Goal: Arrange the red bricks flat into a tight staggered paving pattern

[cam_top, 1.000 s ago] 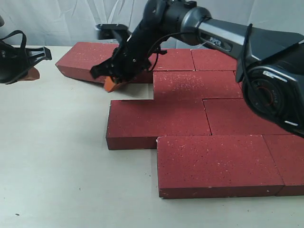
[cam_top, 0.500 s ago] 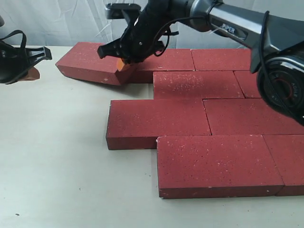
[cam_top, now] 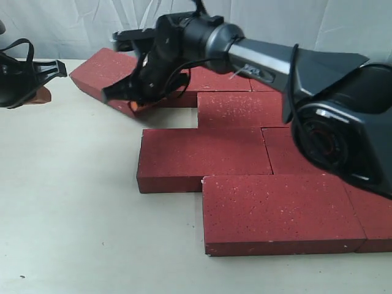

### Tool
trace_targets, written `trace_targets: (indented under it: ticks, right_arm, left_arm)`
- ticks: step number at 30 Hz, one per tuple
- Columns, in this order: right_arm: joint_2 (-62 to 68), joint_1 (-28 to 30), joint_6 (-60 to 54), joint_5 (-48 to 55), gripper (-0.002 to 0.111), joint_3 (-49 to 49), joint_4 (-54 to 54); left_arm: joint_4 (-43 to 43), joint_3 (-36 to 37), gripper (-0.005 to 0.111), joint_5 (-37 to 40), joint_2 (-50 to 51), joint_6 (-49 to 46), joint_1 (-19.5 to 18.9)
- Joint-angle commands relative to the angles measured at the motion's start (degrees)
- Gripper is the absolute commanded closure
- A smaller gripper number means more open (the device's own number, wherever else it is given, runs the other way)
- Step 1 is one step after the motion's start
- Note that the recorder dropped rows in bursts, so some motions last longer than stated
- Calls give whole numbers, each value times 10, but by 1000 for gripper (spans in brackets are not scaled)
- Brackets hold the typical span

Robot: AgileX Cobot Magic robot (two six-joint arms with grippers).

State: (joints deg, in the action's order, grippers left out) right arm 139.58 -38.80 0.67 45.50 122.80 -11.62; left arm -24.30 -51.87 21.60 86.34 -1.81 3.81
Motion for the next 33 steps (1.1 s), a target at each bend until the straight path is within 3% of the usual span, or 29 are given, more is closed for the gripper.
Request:
trace_targets:
  ticks: [1, 7, 13, 19, 20, 23, 33]
  right_arm:
    - [-1, -66, -53, -13, 109, 3, -21]
    - [-23, -80, -52, 19, 109, 4, -19]
    - [-61, -37, -51, 115, 109, 4, -18]
    - [-130, 6, -51, 245, 109, -7, -27]
    - [-151, 17, -51, 245, 109, -30, -27]
    - [-218, 46, -51, 245, 109, -116, -39]
    - [-466, 189, -63, 95, 109, -471, -37]
  left_arm:
    - [-7, -3, 107, -3, 3, -8, -3]
    - [-7, -3, 107, -3, 3, -9, -3]
    - [-15, -3, 107, -3, 3, -23, -3]
    - [-166, -3, 107, 27, 3, -215, -3]
    - [-213, -3, 107, 39, 3, -271, -3]
    - [-248, -8, 107, 64, 2, -321, -3]
    - [-196, -22, 107, 74, 2, -333, -3]
